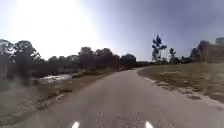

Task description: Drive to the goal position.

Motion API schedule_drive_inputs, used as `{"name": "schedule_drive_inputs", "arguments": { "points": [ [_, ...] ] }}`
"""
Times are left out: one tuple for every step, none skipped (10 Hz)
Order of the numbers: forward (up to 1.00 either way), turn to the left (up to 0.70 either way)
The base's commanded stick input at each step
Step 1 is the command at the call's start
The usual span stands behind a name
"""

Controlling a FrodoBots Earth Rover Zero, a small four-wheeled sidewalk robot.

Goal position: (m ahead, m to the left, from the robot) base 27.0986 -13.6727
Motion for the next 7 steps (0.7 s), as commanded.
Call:
{"name": "schedule_drive_inputs", "arguments": {
  "points": [
    [1.00,-0.39],
    [1.00,-0.36],
    [1.00,-0.30],
    [1.00,-0.14],
    [1.00,0.00],
    [1.00,0.00],
    [1.00,0.00]
  ]
}}
